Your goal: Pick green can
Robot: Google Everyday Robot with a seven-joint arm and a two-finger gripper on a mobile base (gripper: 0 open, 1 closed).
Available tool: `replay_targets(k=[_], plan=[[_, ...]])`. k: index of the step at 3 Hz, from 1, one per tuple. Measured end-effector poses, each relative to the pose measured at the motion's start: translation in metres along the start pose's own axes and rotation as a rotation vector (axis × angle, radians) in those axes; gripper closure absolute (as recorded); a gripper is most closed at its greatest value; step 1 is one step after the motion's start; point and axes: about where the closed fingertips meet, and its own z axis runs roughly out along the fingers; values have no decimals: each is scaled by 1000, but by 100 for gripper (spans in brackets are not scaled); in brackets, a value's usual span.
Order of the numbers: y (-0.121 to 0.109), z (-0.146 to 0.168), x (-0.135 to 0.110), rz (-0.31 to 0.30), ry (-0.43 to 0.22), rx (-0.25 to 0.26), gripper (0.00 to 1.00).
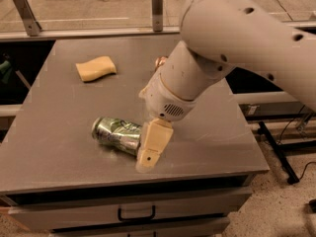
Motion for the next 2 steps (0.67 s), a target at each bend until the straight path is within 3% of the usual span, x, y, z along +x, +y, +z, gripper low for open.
replay_targets(k=[1,2], plan=[[3,23,-13,33,-39,-31,0],[5,34,-25,53,-73,-42,18]])
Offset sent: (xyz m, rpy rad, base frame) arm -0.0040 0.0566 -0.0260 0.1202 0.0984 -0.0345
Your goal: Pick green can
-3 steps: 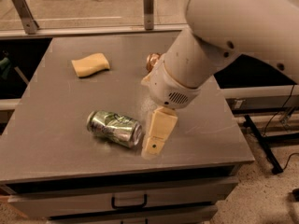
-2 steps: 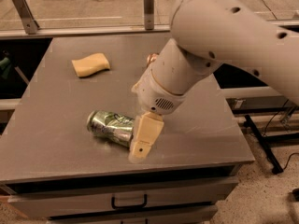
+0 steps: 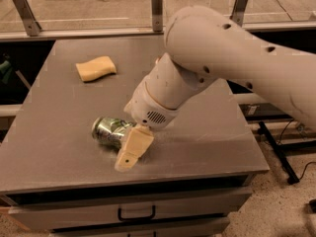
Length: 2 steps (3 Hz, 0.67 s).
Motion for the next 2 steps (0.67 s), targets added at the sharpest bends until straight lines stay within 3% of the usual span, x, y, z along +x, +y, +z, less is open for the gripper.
replay_targets(k=[2], plan=[[-20,5,1,6,-8,29,64]])
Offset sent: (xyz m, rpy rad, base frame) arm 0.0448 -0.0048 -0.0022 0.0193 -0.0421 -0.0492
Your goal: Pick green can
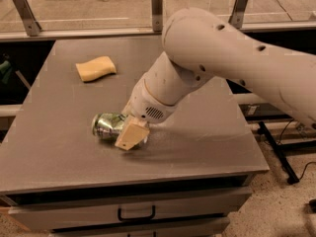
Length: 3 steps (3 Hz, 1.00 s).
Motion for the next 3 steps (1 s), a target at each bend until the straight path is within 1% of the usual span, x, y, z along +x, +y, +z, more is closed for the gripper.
replay_targets(k=[1,2,3], plan=[[-25,-13,-12,-10,-40,20,88],[-51,-48,-35,-36,-143,43,100],[-69,-96,-67,-71,-278,60,100]])
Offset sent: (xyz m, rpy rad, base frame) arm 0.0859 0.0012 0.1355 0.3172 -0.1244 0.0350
